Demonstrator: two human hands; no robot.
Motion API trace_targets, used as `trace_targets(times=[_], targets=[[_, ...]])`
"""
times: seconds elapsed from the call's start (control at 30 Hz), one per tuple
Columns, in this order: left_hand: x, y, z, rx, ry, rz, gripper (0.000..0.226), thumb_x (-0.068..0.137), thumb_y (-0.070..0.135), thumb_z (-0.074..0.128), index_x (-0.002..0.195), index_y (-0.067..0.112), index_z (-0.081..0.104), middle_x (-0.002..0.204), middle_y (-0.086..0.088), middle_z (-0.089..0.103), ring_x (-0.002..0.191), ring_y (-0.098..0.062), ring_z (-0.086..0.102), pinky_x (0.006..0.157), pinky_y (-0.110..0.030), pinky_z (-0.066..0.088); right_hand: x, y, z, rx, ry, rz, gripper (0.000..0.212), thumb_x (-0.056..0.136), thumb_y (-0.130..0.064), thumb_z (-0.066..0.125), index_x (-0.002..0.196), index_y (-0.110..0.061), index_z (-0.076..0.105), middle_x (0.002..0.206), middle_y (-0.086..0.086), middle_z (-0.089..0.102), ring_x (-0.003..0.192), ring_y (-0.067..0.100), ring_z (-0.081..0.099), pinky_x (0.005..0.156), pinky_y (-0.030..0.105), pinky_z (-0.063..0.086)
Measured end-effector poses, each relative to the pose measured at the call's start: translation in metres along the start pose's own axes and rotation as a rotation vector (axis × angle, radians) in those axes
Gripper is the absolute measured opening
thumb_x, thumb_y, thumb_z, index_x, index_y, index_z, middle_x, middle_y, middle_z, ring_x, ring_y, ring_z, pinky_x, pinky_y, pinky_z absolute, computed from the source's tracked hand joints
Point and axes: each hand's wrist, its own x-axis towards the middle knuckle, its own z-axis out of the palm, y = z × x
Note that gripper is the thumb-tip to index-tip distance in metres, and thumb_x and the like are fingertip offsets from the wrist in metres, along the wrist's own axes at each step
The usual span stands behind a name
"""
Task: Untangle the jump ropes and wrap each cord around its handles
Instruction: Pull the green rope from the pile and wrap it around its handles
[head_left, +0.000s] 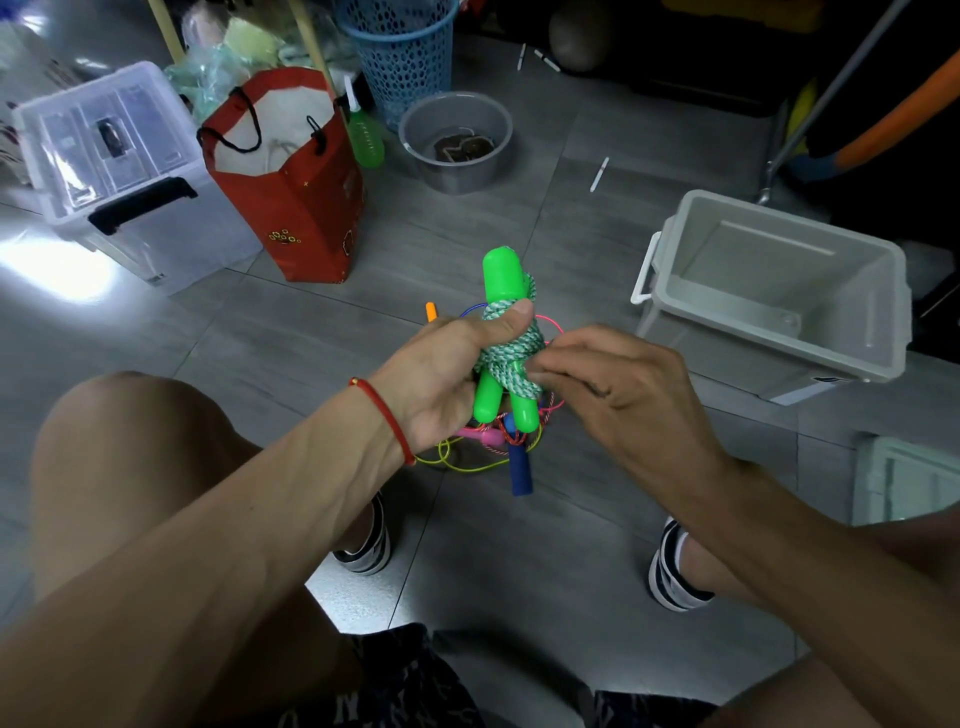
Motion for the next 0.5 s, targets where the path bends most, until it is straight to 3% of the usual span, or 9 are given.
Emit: trace_targets(times=[0.1, 0.23, 0.3, 0.37, 0.5], targets=[[0.003, -0.001, -0.001, -0.033, 0.012, -0.017, 0.042, 0.094, 0.027, 0.064, 0.124, -0.002, 0.058, 0.096, -0.018, 0.061, 0.075, -0.025, 0.064, 0.068, -0.036, 0.06, 0.001, -0.004, 0.003, -0.018, -0.007, 0.0, 0.009, 0.089, -0.011, 0.072, 0.094, -0.006, 0.078, 0.091, 0.003, 0.072, 0.08, 0.017, 0.067, 0.074, 0.035, 0.055], [0.007, -0.001, -0.003, -0.069, 0.054, -0.045, 0.048, 0.095, 0.03, 0.064, 0.13, -0.002, 0.055, 0.109, -0.02, 0.058, 0.097, -0.031, 0.06, 0.095, -0.052, 0.051, 0.0, -0.008, 0.005, -0.006, -0.093, 0.097, 0.029, 0.083, -0.031, 0.075, 0.103, -0.01, 0.078, 0.101, 0.0, 0.072, 0.087, 0.012, 0.066, 0.083, 0.026, 0.051], [0.008, -0.002, 0.0, -0.098, 0.076, -0.044, 0.038, 0.096, 0.027, 0.063, 0.123, 0.001, 0.056, 0.101, -0.019, 0.06, 0.089, -0.03, 0.062, 0.079, -0.047, 0.055, 0.0, -0.009, 0.006, -0.022, -0.118, 0.136, 0.034, 0.078, -0.035, 0.076, 0.102, -0.011, 0.077, 0.1, 0.0, 0.071, 0.086, 0.014, 0.066, 0.081, 0.031, 0.053], [0.009, -0.006, 0.004, -0.133, 0.113, -0.034, 0.025, 0.096, 0.022, 0.064, 0.109, 0.002, 0.055, 0.082, -0.015, 0.061, 0.066, -0.026, 0.063, 0.055, -0.034, 0.053, 0.001, -0.009, 0.011, -0.103, -0.085, 0.142, 0.029, 0.078, -0.034, 0.074, 0.093, -0.01, 0.075, 0.089, 0.003, 0.07, 0.077, 0.021, 0.065, 0.071, 0.038, 0.056], [0.013, -0.014, 0.01, -0.165, 0.205, -0.006, 0.024, 0.092, 0.018, 0.069, 0.106, 0.003, 0.058, 0.078, -0.013, 0.062, 0.06, -0.024, 0.063, 0.052, -0.033, 0.056, 0.003, -0.007, 0.02, -0.298, -0.063, 0.115, 0.022, 0.082, -0.028, 0.064, 0.082, -0.007, 0.068, 0.076, 0.008, 0.065, 0.067, 0.031, 0.062, 0.062, 0.037, 0.054]])
